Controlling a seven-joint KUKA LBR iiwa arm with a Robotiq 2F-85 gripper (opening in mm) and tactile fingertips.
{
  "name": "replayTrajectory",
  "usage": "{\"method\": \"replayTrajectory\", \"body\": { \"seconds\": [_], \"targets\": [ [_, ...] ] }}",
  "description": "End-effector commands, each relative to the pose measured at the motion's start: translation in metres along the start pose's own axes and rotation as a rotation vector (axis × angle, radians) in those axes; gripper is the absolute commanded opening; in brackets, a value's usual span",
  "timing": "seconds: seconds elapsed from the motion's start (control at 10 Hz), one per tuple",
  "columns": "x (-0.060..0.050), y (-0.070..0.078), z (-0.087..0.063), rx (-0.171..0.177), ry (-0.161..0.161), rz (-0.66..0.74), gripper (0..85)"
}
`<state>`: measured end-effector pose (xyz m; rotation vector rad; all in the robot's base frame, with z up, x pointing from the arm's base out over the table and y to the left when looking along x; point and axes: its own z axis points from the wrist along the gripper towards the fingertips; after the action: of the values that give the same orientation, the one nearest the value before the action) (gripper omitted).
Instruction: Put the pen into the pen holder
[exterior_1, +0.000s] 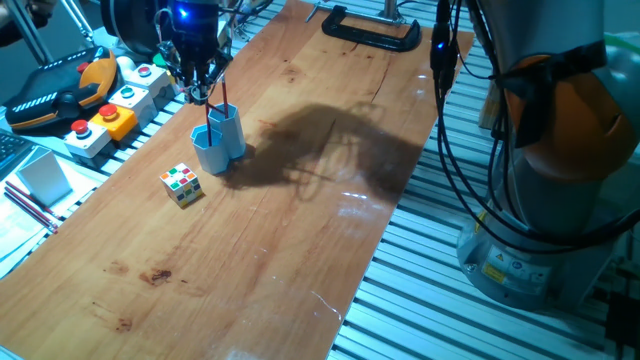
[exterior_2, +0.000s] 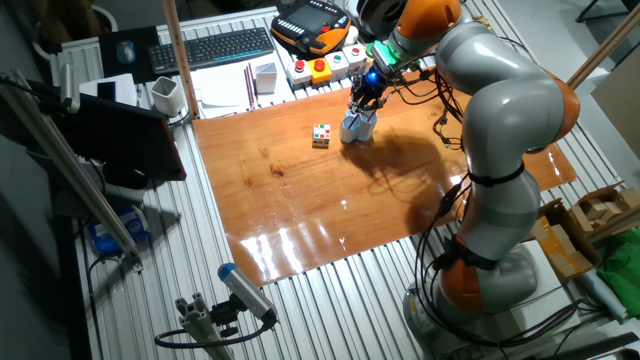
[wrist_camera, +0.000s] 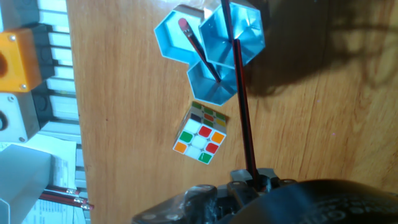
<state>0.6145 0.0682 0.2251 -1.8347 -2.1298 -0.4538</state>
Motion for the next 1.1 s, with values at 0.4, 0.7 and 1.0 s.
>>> {"method": "replayTrajectory", "body": {
  "seconds": [0.4, 0.7, 1.0],
  "targets": [
    [-0.006, 0.001, 0.004, 0.004, 0.027, 0.016, 1.0],
    [-0.009, 0.001, 0.005, 0.008, 0.034, 0.019, 1.0],
    [-0.014, 0.001, 0.007, 0.006, 0.038, 0.016, 1.0]
  ]
}}
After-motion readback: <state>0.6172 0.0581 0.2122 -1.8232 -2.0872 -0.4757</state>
